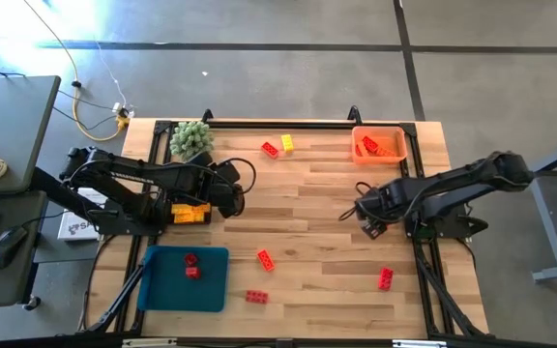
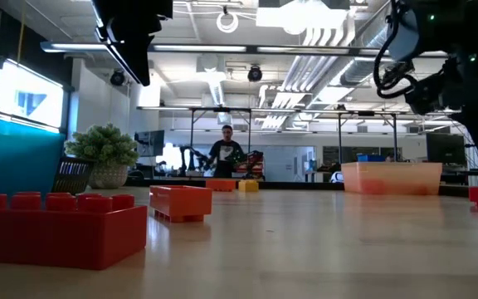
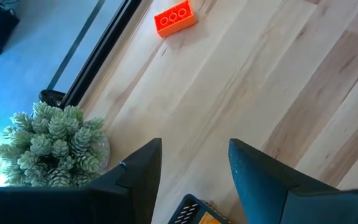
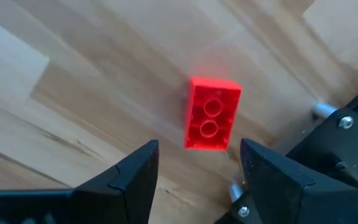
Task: Sort & place blocks by color
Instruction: Put the red game piece into the blue bin
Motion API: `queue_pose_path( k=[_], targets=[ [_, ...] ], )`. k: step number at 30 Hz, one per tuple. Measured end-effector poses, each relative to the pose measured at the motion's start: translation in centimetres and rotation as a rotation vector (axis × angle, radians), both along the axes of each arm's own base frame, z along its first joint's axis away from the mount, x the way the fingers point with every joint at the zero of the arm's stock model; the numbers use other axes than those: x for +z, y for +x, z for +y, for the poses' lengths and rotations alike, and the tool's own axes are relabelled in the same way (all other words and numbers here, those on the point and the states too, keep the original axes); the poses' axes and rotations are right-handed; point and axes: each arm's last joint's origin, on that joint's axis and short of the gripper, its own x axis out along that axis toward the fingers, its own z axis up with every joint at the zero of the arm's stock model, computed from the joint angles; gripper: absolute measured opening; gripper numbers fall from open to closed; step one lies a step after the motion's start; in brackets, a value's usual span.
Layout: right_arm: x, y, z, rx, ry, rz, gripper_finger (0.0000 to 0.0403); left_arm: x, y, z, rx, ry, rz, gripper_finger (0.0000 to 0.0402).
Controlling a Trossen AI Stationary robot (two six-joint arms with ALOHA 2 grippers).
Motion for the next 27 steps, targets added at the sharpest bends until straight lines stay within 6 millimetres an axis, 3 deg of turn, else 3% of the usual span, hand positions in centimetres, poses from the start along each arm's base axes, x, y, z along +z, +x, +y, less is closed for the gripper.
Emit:
queue_pose_path(
  k=[8,27],
  targets=[
    [-1.0,0.6,-0.4,0.012,0.051,0.07,0.0246,0.0,0.0,0.0,-0.005,0.001,0.004,0.0172],
    [-4.6,2.2,-2.4,0.0,0.137,0.265,0.0248,0.0,0.0,0.0,-0.032,0.007,0.023,0.0172]
  ],
)
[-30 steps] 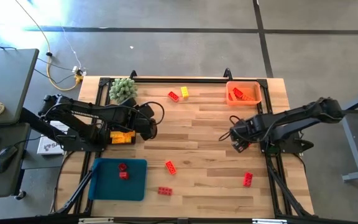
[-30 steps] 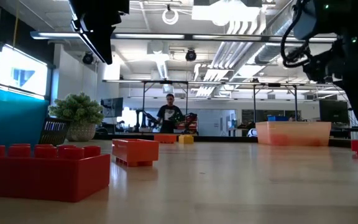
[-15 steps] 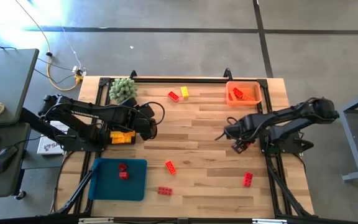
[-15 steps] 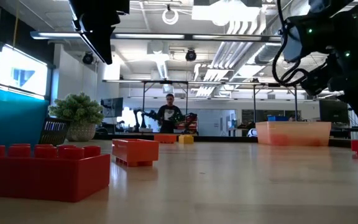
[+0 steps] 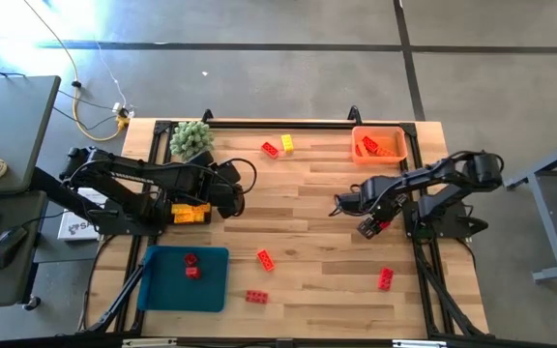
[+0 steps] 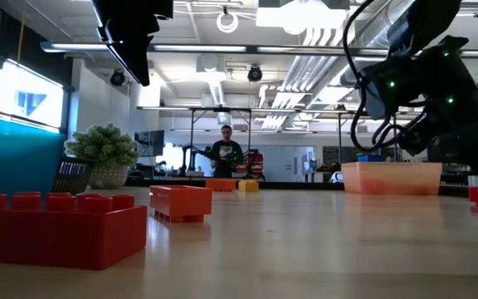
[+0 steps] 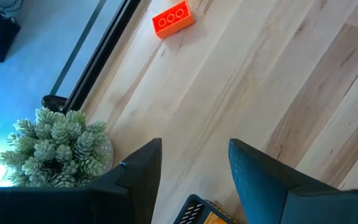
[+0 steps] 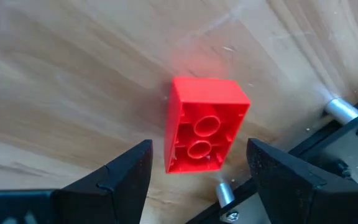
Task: Sort & place blocks by color
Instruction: Put the red game piece into the blue bin
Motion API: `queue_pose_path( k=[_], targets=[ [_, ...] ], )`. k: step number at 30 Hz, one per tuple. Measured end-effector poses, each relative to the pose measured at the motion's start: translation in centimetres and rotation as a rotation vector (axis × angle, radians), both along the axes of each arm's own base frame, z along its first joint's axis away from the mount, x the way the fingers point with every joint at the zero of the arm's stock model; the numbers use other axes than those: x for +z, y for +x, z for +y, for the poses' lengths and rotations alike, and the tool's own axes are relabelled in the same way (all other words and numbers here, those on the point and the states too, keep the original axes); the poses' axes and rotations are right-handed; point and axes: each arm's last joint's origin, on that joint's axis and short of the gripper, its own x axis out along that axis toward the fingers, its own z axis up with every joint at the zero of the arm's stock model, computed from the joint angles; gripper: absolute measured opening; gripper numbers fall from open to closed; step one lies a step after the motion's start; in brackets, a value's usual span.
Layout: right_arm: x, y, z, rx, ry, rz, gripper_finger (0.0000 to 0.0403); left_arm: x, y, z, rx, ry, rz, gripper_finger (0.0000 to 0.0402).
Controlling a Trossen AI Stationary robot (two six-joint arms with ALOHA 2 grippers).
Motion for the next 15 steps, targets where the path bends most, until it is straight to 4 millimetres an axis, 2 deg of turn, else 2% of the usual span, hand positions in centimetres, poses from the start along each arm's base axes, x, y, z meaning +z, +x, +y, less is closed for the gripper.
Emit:
queue_pose_path(
  k=[10,15],
  targets=[
    [-1.3,0.6,-0.6,0.011,0.001,0.014,0.0245,0.0,0.0,0.0,0.0,0.0,0.0,0.0172],
    [-1.3,0.6,-0.7,-0.001,0.023,0.011,0.0196,0.0,0.0,0.0,0.0,0.0,0.0,0.0172]
  ],
)
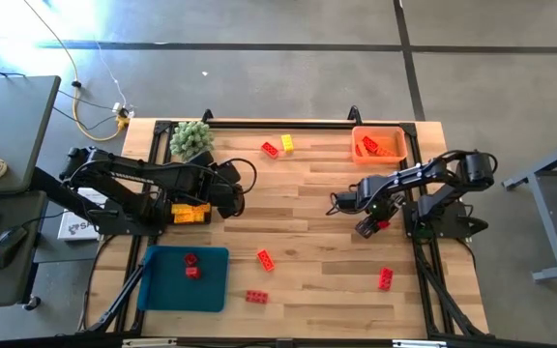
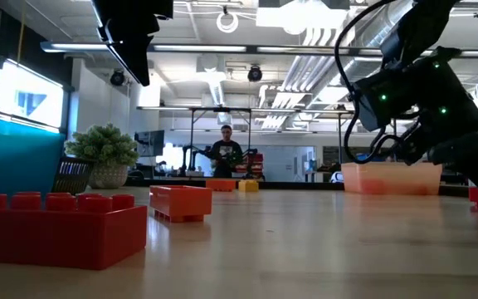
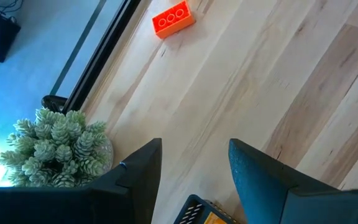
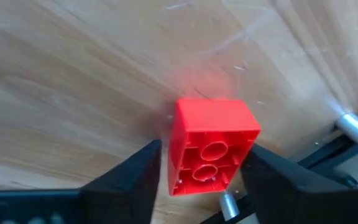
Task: Sort & place blocks by color
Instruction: Put the red game piece into the blue bin
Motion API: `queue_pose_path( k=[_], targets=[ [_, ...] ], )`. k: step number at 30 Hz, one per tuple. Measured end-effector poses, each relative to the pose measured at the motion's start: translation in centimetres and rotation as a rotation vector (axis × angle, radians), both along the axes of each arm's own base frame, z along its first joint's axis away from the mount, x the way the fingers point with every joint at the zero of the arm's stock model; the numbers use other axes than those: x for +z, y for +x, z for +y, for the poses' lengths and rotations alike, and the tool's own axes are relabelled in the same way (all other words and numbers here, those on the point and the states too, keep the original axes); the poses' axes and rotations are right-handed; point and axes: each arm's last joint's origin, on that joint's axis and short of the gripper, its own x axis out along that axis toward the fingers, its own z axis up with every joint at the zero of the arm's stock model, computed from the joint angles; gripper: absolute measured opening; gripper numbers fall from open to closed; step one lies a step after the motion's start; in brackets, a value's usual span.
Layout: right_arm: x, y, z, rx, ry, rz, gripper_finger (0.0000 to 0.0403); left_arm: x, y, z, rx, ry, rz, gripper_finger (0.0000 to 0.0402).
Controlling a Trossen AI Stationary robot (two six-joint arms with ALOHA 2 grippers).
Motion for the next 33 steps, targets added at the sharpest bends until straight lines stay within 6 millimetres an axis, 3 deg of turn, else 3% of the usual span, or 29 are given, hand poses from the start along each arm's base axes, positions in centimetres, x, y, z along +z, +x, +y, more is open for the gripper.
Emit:
queue_pose_path(
  k=[5,10,15,24,33],
  targets=[
    [0.0,0.0,0.0,-0.002,0.004,0.0,0.0112,0.0,0.0,0.0,0.0,0.0,-0.004,0.0172],
    [0.2,0.1,0.0,0.015,0.015,-0.016,0.0111,0.0,0.3,0.0,-0.003,-0.018,-0.03,0.0172],
    [1.5,1.7,0.0,0.059,0.044,-0.099,0.0111,0.0,0.5,-0.1,-0.011,-0.049,-0.049,0.0172],
    [5.5,5.8,-0.4,0.19,0.038,-0.323,0.0111,0.2,1.3,-0.1,-0.092,-0.04,-0.086,0.0172],
    [10.5,9.1,-0.3,0.389,-0.101,-0.521,0.0111,0.7,2.6,0.1,-0.088,-0.156,-0.267,0.0172]
  ],
)
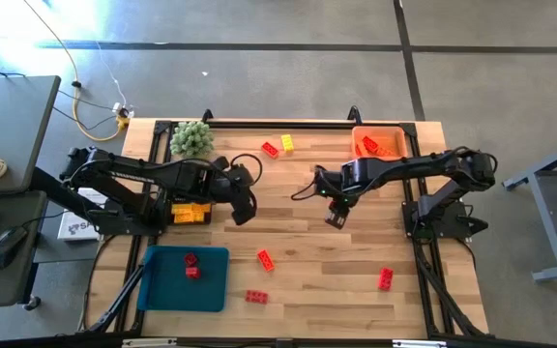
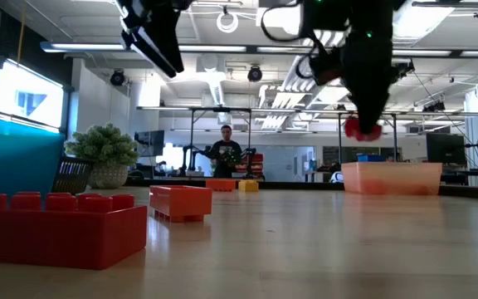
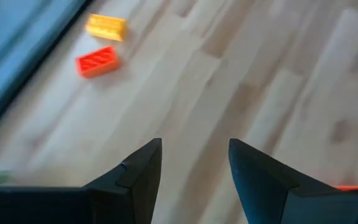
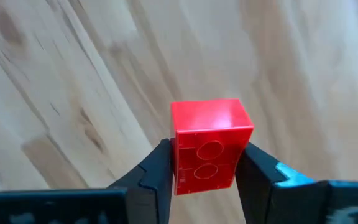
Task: Sort & place blocks by color
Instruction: Put the red game piece into the blue bin
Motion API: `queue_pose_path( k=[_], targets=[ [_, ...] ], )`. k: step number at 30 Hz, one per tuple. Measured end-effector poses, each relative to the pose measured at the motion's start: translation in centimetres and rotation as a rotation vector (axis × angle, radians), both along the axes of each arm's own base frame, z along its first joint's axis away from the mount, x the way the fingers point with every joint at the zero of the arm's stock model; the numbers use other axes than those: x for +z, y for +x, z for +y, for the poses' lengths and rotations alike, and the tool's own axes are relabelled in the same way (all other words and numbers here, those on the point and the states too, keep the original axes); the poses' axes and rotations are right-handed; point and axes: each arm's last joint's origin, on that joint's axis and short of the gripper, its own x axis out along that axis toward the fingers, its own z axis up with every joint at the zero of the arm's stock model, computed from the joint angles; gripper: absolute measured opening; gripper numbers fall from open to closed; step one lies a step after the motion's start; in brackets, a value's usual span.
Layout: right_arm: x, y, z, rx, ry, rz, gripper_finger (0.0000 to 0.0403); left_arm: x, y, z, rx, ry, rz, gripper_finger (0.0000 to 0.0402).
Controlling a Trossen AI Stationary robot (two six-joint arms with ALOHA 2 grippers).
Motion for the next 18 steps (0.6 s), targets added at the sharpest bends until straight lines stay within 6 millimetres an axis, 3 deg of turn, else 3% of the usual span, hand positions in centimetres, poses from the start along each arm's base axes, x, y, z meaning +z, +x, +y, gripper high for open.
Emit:
queue_pose_path(
  k=[9,18],
  targets=[
    [3.5,1.6,1.2,0.159,-0.163,-0.128,0.0111,0.7,1.2,1.7,-0.017,-0.138,-0.165,0.0172],
    [4.5,2.2,2.6,0.285,-0.351,-0.172,0.0111,1.5,2.0,3.0,-0.022,-0.172,-0.304,0.0172]
  ],
)
